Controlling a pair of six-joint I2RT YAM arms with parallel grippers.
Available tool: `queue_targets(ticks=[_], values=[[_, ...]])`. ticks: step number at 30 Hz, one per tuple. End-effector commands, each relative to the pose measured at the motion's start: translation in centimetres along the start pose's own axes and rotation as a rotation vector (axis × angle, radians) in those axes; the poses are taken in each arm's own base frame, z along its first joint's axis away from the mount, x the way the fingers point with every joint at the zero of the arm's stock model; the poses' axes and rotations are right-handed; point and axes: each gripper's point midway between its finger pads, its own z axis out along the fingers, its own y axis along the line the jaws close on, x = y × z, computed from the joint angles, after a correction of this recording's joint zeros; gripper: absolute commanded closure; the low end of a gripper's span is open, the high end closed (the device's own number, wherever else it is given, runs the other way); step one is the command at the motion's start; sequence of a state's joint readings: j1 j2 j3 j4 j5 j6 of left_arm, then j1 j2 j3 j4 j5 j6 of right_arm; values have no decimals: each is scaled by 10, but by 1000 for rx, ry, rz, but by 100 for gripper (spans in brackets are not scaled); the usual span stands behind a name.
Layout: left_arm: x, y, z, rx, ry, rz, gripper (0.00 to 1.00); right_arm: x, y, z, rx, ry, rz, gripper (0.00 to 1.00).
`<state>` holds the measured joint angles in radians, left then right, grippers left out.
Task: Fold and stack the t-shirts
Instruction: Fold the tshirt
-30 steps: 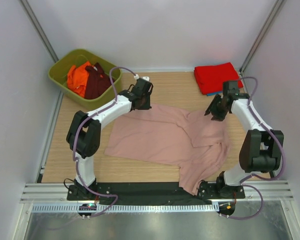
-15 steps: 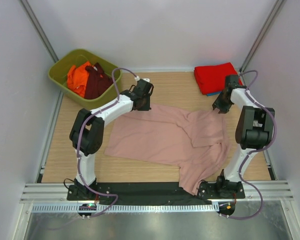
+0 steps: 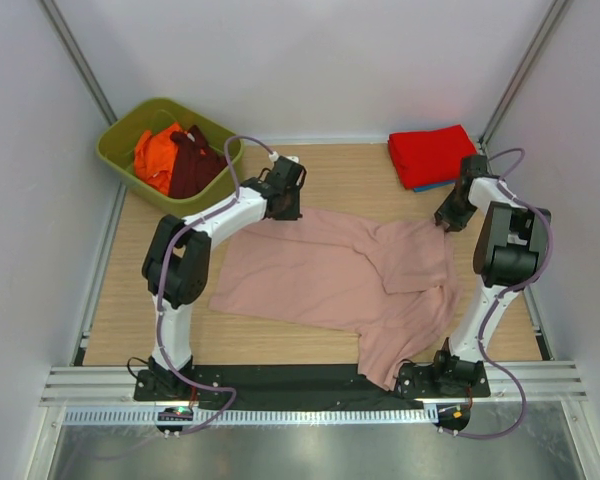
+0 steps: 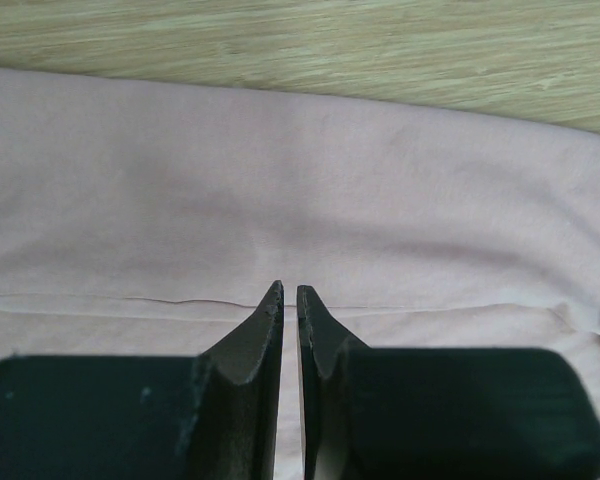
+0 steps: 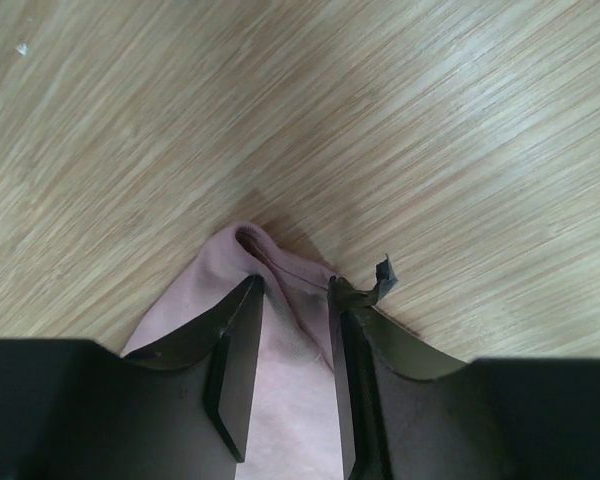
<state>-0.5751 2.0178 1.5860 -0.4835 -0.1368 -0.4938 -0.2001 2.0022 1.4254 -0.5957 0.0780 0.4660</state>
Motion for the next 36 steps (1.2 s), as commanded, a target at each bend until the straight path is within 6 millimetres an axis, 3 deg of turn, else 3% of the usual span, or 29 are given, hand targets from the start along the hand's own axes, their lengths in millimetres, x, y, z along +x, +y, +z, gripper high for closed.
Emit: queue_targets(ticks=[1, 2, 4, 5, 6, 18, 22, 26, 29, 31, 32, 36], values=[[-20, -3, -6, 25, -36, -23, 90, -17, 8, 0, -41, -44, 17, 61], [-21, -2, -6, 24, -38, -26, 90, -19, 11, 2, -55, -50, 16, 62], [-23, 1, -5, 21, -39, -32, 90, -18, 12, 7, -63, -41, 16, 74], [-23, 4, -4, 16, -37, -35, 91, -19, 8, 9, -50, -42, 31, 82], [-23, 5, -2, 13, -35, -39, 91, -21, 3, 11, -29, -46, 47, 98], [-34, 33, 13, -5, -34, -120, 97, -48, -21, -3, 34, -182, 260, 99], [-40, 44, 14, -24, -46, -127, 97, -59, -10, 2, -7, -189, 250, 99], [-40, 50, 17, -40, -41, -116, 96, -45, -3, 0, -38, -134, 221, 99], [-37, 50, 19, -44, -34, -109, 93, -33, -4, -8, -55, -114, 173, 93], [-32, 51, 21, -46, -22, -113, 92, -22, -12, -12, -30, -94, 136, 78], [-31, 51, 21, -44, -18, -116, 92, -23, -13, -21, -33, -106, 127, 64], [-29, 53, 22, -54, -15, -120, 91, -7, -40, -44, 59, -122, 66, 50]])
